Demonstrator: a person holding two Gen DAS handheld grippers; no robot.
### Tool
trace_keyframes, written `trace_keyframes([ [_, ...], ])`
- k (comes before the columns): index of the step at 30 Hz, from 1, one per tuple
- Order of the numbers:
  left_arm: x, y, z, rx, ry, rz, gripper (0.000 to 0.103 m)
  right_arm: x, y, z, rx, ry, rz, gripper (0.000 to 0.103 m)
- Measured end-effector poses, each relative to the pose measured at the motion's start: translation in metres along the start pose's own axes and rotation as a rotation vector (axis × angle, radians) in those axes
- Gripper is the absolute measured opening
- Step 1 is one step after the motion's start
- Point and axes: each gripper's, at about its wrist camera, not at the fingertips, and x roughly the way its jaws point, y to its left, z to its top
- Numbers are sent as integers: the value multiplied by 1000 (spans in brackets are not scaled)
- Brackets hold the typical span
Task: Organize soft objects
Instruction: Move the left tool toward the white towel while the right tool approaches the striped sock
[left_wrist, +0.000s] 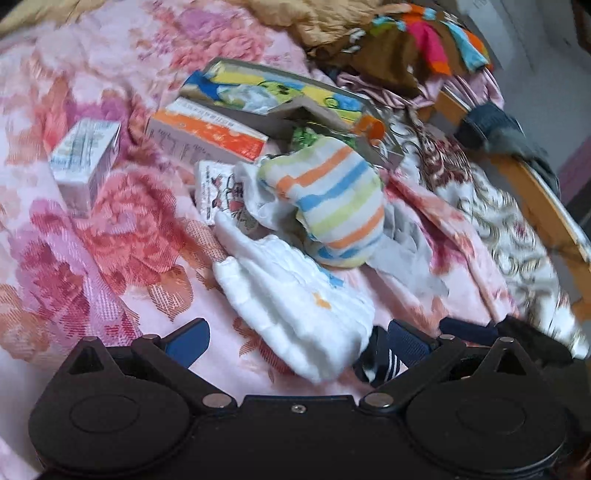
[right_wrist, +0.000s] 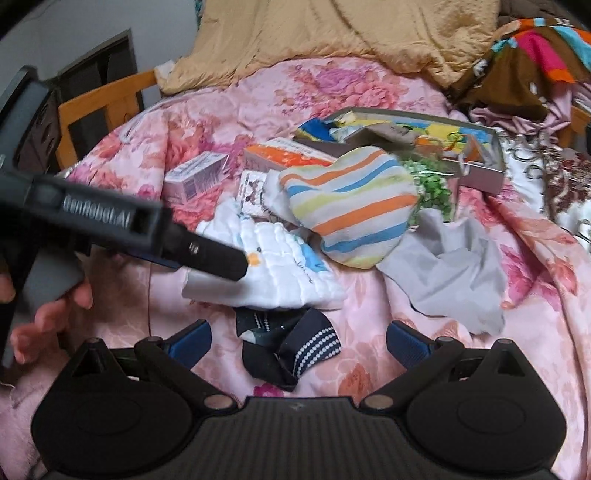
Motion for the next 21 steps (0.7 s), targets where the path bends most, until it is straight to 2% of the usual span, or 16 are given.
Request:
trace_keyframes([
  [4,8,9,6,-66,1,-35,102,15,-1,3,-21,16,31,103],
  [9,9,10,9,-85,-25,-55,94,22,-7,5,33,19,83,103],
  [16,15,5,7,-92,12,-100,88,35,-11,4,67,53,129,101],
  [18,18,5,6,-93,18,-96,83,37,-10,4,72,64,141,92],
  [21,21,10,5,-128,20,-99,75,40,-10,3,87,80,144,89],
])
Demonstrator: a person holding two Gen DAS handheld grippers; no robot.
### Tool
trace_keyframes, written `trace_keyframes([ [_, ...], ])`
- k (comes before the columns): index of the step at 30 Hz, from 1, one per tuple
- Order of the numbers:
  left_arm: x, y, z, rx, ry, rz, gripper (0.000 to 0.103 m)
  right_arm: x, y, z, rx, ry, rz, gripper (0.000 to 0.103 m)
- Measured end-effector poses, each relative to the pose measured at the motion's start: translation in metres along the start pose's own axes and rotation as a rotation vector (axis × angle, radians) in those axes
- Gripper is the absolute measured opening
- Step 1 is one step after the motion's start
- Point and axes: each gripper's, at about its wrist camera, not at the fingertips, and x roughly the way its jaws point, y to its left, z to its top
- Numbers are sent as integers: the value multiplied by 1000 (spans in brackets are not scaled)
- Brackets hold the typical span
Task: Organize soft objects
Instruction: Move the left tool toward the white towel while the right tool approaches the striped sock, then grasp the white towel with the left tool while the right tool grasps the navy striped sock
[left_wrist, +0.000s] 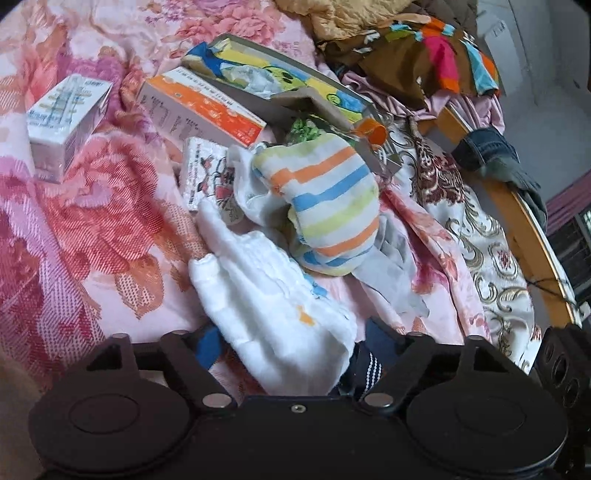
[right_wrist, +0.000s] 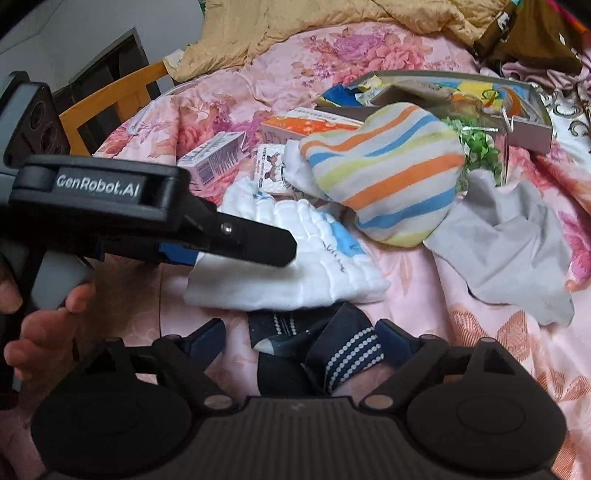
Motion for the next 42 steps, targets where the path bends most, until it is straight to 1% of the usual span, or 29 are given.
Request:
trace_keyframes([
  [4,-2,10,1,-80,-6,-18,62,-1,-3,0,38,-3,8,87],
  [6,-2,12,1,-100,-5,-20,53,-2,-4,0,50,-6,12,85],
  [7,-2,12,1,-102,-3,-22,51,-2,-4,0,50,-7,10,84],
  [8,-2,12,0,-100,-1,-24,48,-2,-4,0,47,-6,10,83],
  [11,-1,8,-1,-73,4,-28,43,-1,-3,0,40,-4,16,80],
  [13,-1,6,-2,-56,0,-23,36,-2,-1,0,31,-6,15,77],
  [15,-2,5,-2,-39,-7,-8,25,-2,0,0,24,-8,11,74],
  [17,-3,4,-2,-24,-15,13,18,-2,0,0,23,-9,7,71],
  [18,-3,4,-1,-24,-18,17,17,-2,0,0,22,-9,5,70],
  [24,-16,4,-1,-22,-61,53,14,-2,-2,-1,34,-10,1,70],
  [30,-36,8,-3,-46,-119,129,13,-2,-7,0,70,-18,-8,71],
  [33,-42,9,-3,-47,-144,171,13,-2,-10,0,80,-23,-30,73],
  [35,-41,9,-3,-40,-136,190,13,-2,-10,0,79,-22,-60,72],
  [36,-39,10,-3,-42,-127,193,13,-1,-11,0,78,-20,-68,72],
  [40,-35,14,-3,-76,-110,144,16,0,-10,0,68,-13,-60,71],
  [42,-34,14,-3,-89,-109,121,22,2,-9,-1,58,-11,-61,70],
])
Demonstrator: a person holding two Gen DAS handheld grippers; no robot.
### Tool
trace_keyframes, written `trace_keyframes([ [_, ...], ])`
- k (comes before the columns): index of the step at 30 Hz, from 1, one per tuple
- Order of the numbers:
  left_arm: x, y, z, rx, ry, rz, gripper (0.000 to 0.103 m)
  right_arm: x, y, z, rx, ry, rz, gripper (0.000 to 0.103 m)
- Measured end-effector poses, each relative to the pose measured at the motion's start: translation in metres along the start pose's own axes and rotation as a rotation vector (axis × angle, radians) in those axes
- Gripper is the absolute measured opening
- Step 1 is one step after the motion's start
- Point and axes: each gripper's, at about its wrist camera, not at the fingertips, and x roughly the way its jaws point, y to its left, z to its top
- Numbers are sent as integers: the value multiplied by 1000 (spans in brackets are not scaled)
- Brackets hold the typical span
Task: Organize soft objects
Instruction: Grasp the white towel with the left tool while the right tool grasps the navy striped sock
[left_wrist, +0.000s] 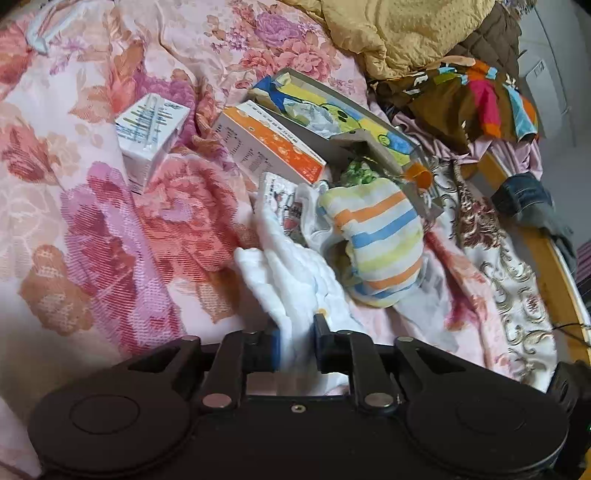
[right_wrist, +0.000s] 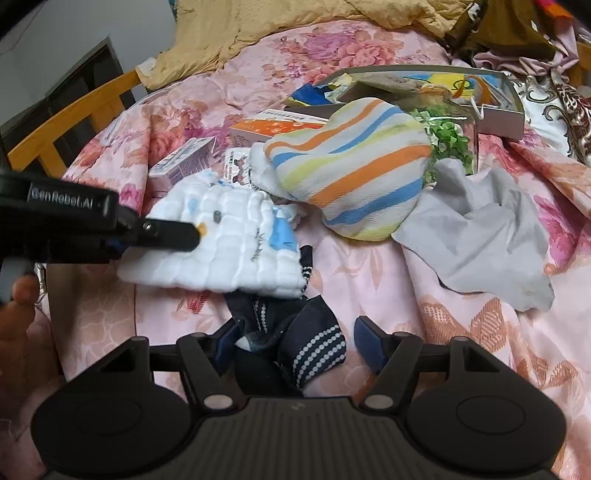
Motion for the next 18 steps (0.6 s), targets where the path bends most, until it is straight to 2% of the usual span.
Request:
trace_keyframes([
  [5,9,0,-1,-40,30,-39,32,2,1,0,-1,1,13,63],
  [8,15,-2,-2,-29,39,-21,32,1,3,0,-20,3,12,59],
  [10,16,-3,-2,-13,41,-17,28,1,4,0,-33,3,12,57],
  [14,14,-9,-3,33,27,-20,16,-1,9,0,-73,-3,4,42],
  [18,8,-21,-5,139,-13,21,11,-4,20,-2,-155,-16,-14,29],
])
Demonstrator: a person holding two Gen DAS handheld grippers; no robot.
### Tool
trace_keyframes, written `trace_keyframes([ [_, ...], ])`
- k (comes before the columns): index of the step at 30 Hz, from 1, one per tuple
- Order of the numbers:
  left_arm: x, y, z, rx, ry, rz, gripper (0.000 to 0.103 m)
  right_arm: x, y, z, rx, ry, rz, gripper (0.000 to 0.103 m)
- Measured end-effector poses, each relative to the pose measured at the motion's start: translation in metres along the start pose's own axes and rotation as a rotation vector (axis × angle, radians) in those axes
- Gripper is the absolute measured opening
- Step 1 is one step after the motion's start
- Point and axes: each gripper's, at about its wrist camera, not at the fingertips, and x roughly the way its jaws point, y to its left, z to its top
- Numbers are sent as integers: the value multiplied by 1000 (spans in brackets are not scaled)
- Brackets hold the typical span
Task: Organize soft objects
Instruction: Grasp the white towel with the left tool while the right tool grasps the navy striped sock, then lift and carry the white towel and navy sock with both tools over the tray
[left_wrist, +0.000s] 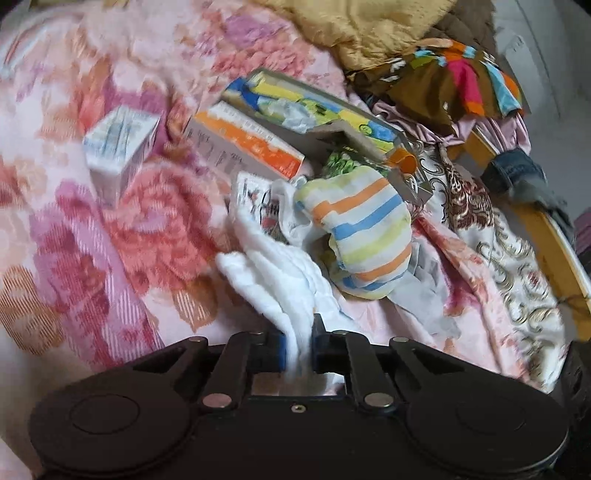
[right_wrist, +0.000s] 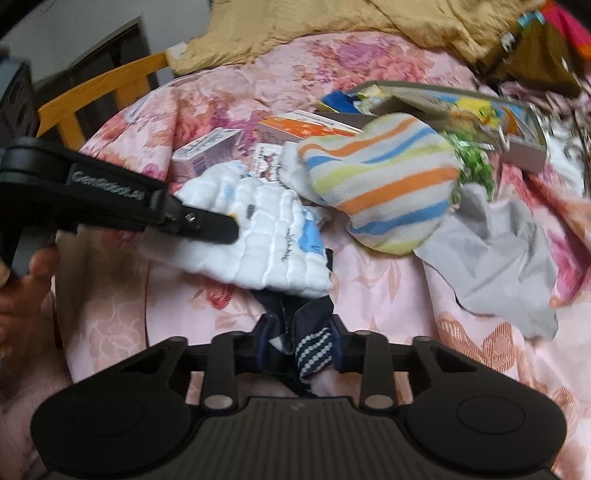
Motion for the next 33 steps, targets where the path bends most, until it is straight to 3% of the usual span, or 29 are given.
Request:
trace_keyframes([
  [8,-14,-27,-6,290,-142,139,10,-7,33,-6,-230,-46,-114,14],
  [12,-23,-25,-6,280,-183,149,9,-13,43,-9,-282,-75,-145,12],
  [17,-34,-28,-7,294,-245,141,9,-19,39,-7,-251,-92,-147,11],
  [22,-34,-29,-7,286,-251,138,9,-27,30,-7,-221,-103,-189,7],
  [33,-33,-28,-9,286,-237,127,9,-14,9,-6,-77,-27,-103,16],
])
